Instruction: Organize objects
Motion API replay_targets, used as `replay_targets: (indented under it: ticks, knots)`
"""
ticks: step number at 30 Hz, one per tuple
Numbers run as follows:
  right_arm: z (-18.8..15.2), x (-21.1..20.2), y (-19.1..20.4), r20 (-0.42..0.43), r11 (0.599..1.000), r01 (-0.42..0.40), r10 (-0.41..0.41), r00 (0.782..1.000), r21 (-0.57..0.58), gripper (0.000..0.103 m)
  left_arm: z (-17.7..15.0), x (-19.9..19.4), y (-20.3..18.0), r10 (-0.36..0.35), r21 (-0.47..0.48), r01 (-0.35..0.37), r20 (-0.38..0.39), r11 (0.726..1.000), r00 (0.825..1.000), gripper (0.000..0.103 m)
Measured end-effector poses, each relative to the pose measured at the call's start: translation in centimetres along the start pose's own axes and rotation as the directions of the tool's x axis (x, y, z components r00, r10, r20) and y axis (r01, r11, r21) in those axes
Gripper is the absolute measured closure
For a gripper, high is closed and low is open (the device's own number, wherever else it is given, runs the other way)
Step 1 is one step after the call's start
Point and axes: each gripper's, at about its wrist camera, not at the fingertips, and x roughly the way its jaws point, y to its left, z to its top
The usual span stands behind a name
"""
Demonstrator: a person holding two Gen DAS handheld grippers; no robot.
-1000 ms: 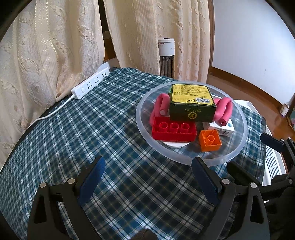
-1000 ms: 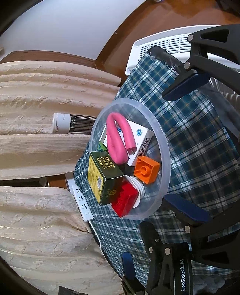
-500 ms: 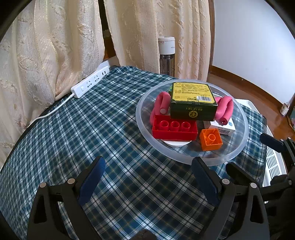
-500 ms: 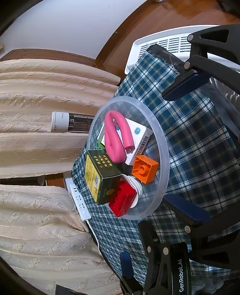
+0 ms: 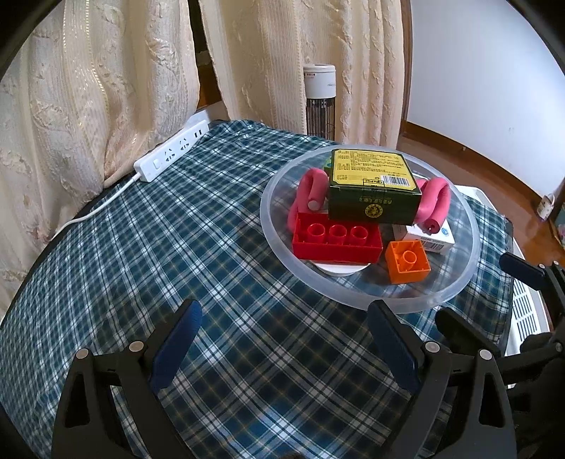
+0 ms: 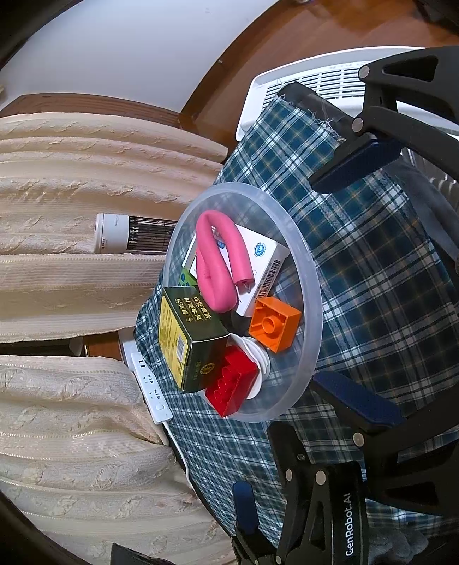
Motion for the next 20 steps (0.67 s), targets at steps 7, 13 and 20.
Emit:
replay_targets:
  ticks: [7,13,20]
  knots:
    - [0.02,0.00,-0.03,0.000,1.000,-0.001,0.001,1.000,-0.001,0.001,0.01,-0.33,-0.23,0.016,0.013,-0.016,0.024,1.000,1.000,0.008]
    - [0.02,-0.01,-0.04,0.000,1.000,-0.001,0.001,1.000,-0.001,0.001,0.01,-0.42,-0.23,0.020,0.017,-0.020,0.024,1.000,1.000,0.008]
    - [0.01,-0.04,-0.02,0.000,1.000,-0.001,0.001,1.000,0.000,0.001,0.00,-0.47,-0.26,0.018,0.015,-0.018,0.021,1.000,1.000,0.008]
